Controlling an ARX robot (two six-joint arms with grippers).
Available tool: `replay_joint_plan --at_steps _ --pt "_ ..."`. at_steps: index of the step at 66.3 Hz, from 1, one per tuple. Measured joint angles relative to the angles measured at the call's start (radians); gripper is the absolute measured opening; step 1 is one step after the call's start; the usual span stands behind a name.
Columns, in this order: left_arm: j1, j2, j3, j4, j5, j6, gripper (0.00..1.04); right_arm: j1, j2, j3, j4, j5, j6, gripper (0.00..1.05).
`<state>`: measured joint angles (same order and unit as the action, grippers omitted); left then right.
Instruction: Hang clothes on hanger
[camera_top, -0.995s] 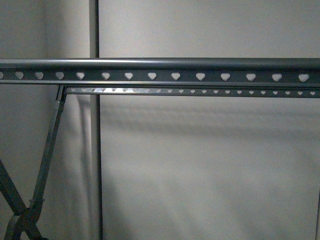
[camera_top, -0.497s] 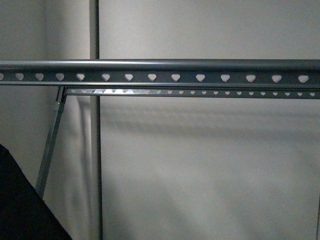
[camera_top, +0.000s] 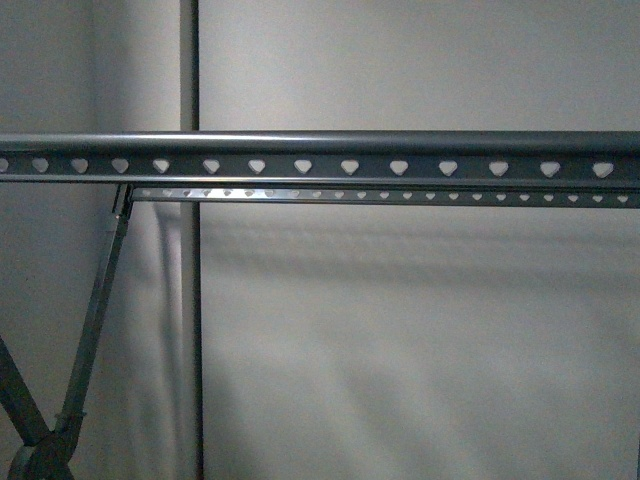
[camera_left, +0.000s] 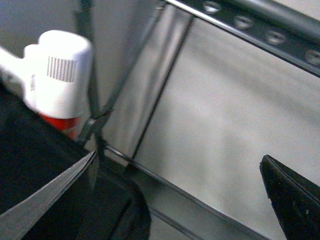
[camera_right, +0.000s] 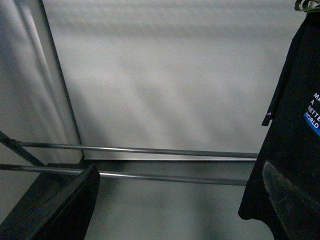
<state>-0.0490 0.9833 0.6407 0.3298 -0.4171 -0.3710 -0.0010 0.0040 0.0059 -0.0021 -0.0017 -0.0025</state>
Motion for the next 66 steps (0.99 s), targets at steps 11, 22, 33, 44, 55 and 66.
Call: replay_joint_plan --at_steps 11,22,33,44,55,66 --pt "0.050 0.303 0.241 -0.286 -0.192 -0.374 0.98 0.000 0.000 0.000 0.000 0.000 0.000 0.97" --pt "0.069 0.426 0.325 -0.278 -0.283 -0.470 0.98 0.000 0.000 0.000 0.000 0.000 0.000 0.97" --pt "0.096 0.543 0.441 -0.272 -0.311 -0.476 0.93 0.000 0.000 0.000 0.000 0.000 0.000 0.97" --pt "0.107 0.580 0.458 -0.266 -0.314 -0.464 0.61 0.000 0.000 0.000 0.000 0.000 0.000 0.97" --pt "0.090 0.560 0.445 -0.264 -0.276 -0.423 0.34 0.000 0.000 0.000 0.000 0.000 0.000 0.97" --pt "0.045 0.504 0.372 -0.267 -0.151 -0.372 0.09 0.000 0.000 0.000 0.000 0.000 0.000 0.97"
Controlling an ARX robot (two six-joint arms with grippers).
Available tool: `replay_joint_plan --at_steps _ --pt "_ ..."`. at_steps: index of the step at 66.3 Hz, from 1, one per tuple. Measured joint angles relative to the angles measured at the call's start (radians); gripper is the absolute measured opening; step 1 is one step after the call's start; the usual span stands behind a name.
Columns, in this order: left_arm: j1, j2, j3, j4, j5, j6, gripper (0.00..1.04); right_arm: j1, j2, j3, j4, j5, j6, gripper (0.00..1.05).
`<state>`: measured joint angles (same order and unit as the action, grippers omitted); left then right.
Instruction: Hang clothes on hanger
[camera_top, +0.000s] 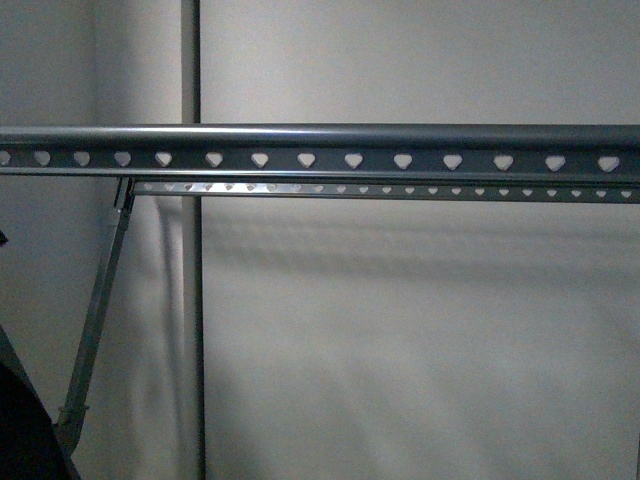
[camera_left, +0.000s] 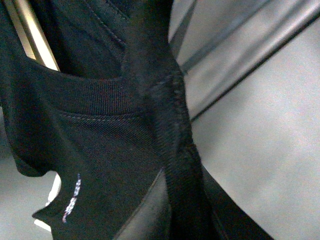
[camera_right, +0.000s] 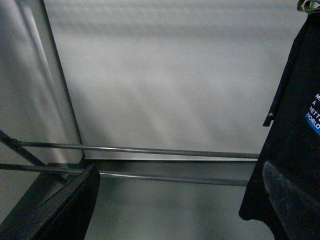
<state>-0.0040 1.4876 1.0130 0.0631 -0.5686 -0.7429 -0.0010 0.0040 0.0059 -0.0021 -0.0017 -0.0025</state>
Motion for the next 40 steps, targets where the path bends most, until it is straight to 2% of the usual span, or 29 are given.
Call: replay_joint_plan --at_steps 3,14,20,23,31,37,38,40 --pt "-0.016 -0.036 -0.046 0.026 0.048 0.006 0.04 0.000 0.000 0.000 0.000 0.000 0.000 0.97" --pt "-0.058 -0.178 -0.141 0.106 0.224 0.110 0.04 0.000 0.000 0.000 0.000 0.000 0.000 0.97" --pt "-0.098 -0.274 -0.180 0.174 0.436 0.236 0.04 0.000 0.000 0.000 0.000 0.000 0.000 0.97" --pt "-0.114 -0.301 -0.190 0.175 0.513 0.287 0.04 0.000 0.000 0.000 0.000 0.000 0.000 0.97" --pt "-0.182 -0.401 -0.208 0.056 0.916 0.561 0.04 0.000 0.000 0.000 0.000 0.000 0.000 0.97" --pt "-0.187 -0.396 -0.195 -0.048 1.236 0.765 0.04 0.000 0.000 0.000 0.000 0.000 0.000 0.97" --pt "-0.178 -0.378 -0.185 -0.051 1.334 0.832 0.04 0.000 0.000 0.000 0.000 0.000 0.000 0.97" --pt "-0.171 -0.365 -0.177 -0.051 1.379 0.861 0.04 0.000 0.000 0.000 0.000 0.000 0.000 0.97"
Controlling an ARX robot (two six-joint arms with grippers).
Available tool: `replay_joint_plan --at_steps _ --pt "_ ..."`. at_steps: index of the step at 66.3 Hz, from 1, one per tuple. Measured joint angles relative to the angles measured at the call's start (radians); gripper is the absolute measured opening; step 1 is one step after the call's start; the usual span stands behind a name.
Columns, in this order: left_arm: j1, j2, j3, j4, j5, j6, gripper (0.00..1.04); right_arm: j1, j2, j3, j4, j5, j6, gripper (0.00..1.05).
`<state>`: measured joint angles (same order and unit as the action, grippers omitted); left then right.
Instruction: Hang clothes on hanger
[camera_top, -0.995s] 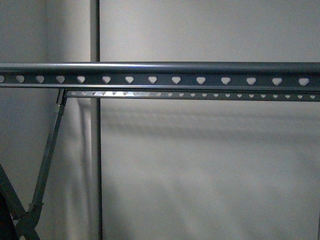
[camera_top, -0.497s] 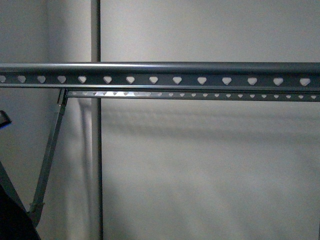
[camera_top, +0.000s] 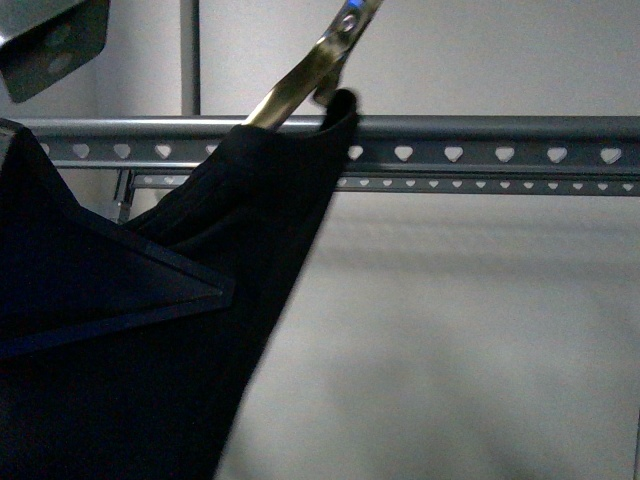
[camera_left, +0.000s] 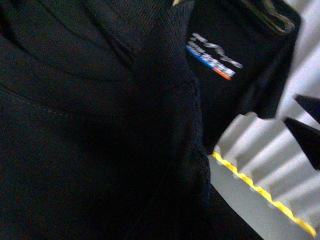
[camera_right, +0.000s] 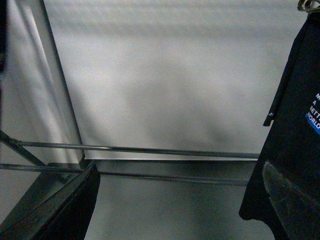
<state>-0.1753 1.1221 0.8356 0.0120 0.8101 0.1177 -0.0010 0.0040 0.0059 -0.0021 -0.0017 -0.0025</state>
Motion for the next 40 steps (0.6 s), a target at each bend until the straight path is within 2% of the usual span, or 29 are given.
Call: replay_joint_plan --at_steps 1,6,10,15,19,26,34,40 --pt "0.008 0.014 0.011 -0.008 0.043 0.052 0.04 0.000 0.000 0.000 0.000 0.000 0.000 0.97" --pt "0.031 0.069 0.067 -0.074 0.135 0.222 0.04 0.000 0.000 0.000 0.000 0.000 0.000 0.97" --pt "0.041 0.114 0.117 -0.133 0.126 0.363 0.04 0.000 0.000 0.000 0.000 0.000 0.000 0.97" --pt "0.059 0.220 0.236 -0.272 0.050 0.642 0.04 0.000 0.000 0.000 0.000 0.000 0.000 0.97" --pt "0.069 0.338 0.332 -0.297 -0.073 0.882 0.04 0.000 0.000 0.000 0.000 0.000 0.000 0.97" --pt "0.074 0.441 0.400 -0.264 -0.175 1.054 0.04 0.000 0.000 0.000 0.000 0.000 0.000 0.97" --pt "0.065 0.531 0.476 -0.235 -0.236 1.178 0.04 0.000 0.000 0.000 0.000 0.000 0.000 0.97" --pt "0.052 0.579 0.537 -0.175 -0.245 1.251 0.04 0.000 0.000 0.000 0.000 0.000 0.000 0.97"
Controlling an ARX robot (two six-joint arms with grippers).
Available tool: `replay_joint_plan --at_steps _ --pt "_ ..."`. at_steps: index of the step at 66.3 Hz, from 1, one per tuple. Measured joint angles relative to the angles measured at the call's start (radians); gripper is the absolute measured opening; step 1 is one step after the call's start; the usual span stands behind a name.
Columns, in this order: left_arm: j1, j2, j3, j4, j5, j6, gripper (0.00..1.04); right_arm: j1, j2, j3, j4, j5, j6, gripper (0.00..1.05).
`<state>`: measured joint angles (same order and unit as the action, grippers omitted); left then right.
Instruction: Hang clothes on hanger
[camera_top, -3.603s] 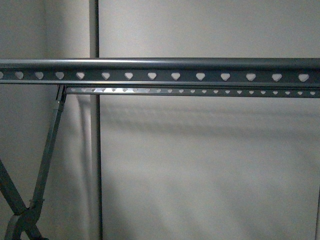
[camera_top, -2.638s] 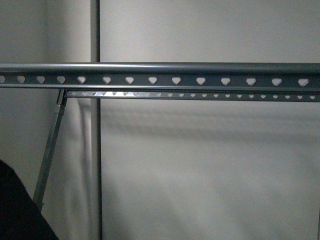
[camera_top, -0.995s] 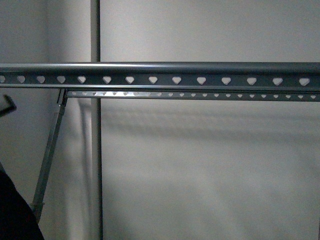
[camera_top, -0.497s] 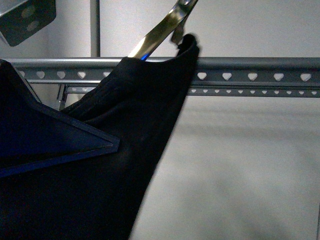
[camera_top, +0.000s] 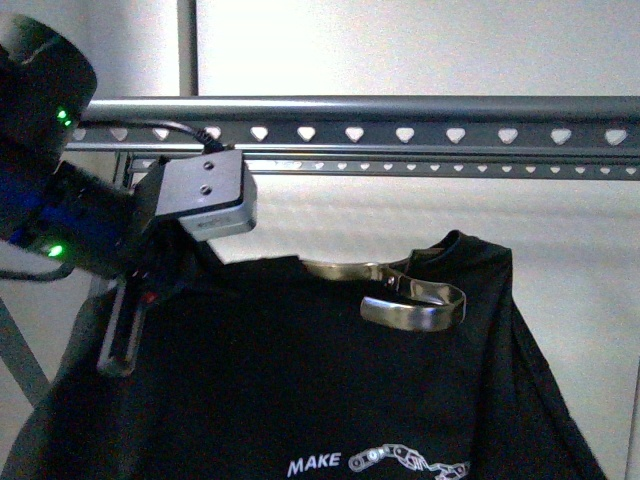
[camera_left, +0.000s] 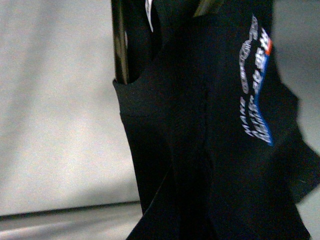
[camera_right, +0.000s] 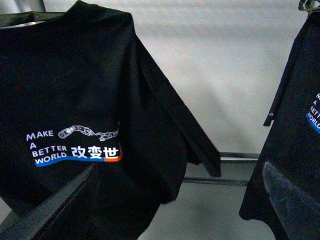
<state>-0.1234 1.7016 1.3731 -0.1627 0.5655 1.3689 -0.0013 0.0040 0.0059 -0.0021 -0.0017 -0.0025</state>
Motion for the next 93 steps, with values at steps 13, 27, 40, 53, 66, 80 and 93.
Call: replay_joint_plan --at_steps 13,27,40,53,66,80,93 --pt "-0.055 0.061 0.146 0.119 0.010 0.135 0.04 0.000 0.000 0.000 0.000 0.000 0.000 0.97" --pt "-0.141 0.064 0.181 0.016 0.045 0.269 0.05 0.000 0.000 0.000 0.000 0.000 0.000 0.97" --pt "-0.153 0.057 0.095 0.162 0.112 0.371 0.05 0.000 0.000 0.000 0.000 0.000 0.000 0.97" --pt "-0.153 0.048 0.087 0.190 0.115 0.392 0.04 0.000 0.000 0.000 0.000 0.000 0.000 0.97" --pt "-0.154 0.041 0.087 0.190 0.117 0.395 0.04 -0.001 0.001 0.000 0.000 -0.006 -0.001 0.97" --pt "-0.155 0.041 0.087 0.190 0.116 0.398 0.04 -0.245 0.373 0.130 0.370 -0.490 -0.462 0.97" --pt "-0.151 0.041 0.087 0.190 0.114 0.404 0.04 -0.257 0.816 0.423 0.441 -0.575 -0.999 0.97"
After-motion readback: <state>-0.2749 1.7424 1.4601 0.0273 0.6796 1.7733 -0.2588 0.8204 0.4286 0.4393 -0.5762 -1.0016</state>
